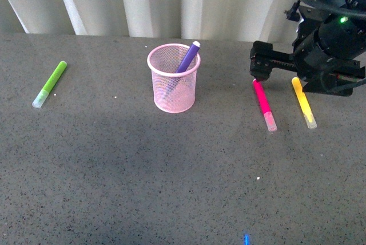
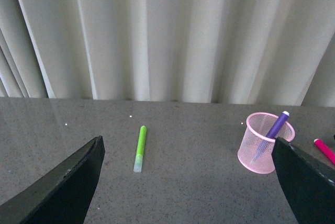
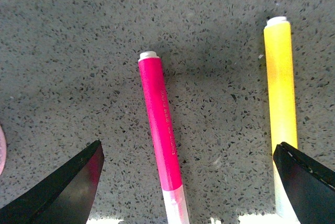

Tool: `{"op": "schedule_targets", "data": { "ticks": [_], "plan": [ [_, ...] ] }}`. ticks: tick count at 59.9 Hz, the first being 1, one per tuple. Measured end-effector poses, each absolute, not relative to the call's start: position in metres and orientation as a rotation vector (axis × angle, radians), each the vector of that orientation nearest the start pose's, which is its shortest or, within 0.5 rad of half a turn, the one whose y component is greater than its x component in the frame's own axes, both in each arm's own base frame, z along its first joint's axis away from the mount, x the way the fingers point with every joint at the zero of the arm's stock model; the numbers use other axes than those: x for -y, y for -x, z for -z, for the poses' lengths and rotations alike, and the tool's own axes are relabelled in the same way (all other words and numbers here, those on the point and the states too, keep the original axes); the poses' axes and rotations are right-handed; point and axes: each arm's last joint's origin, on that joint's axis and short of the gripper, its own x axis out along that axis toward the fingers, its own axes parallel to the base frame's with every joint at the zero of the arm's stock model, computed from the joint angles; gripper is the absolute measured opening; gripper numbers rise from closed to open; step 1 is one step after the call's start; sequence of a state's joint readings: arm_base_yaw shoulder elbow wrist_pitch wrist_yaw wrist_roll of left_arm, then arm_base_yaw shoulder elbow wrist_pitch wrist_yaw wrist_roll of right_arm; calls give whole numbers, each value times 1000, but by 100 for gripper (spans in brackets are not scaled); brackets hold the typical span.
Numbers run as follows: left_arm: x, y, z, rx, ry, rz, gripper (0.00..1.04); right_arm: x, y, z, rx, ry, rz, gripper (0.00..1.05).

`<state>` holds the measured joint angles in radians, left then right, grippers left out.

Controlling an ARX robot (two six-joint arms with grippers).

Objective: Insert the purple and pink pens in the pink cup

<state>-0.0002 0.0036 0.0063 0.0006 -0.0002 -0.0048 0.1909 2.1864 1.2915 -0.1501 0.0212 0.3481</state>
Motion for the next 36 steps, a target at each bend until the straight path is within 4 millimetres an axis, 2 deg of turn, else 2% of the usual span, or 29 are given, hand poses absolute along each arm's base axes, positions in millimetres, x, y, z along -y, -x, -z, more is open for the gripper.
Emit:
{"op": "schedule_targets", "data": {
  "ticks": [8,19,36],
  "plan": [
    [0,-98,-165,3,5,0,98,-82,-425,-68,-1069,-218,36,98],
    [0,-98,-165,3,5,0,98,-86,-441,-58,-1073,-225,45,98],
    [0,-98,-165,3,5,0,98,-98,-457,-64,-1055,-239,31,98]
  ]
}}
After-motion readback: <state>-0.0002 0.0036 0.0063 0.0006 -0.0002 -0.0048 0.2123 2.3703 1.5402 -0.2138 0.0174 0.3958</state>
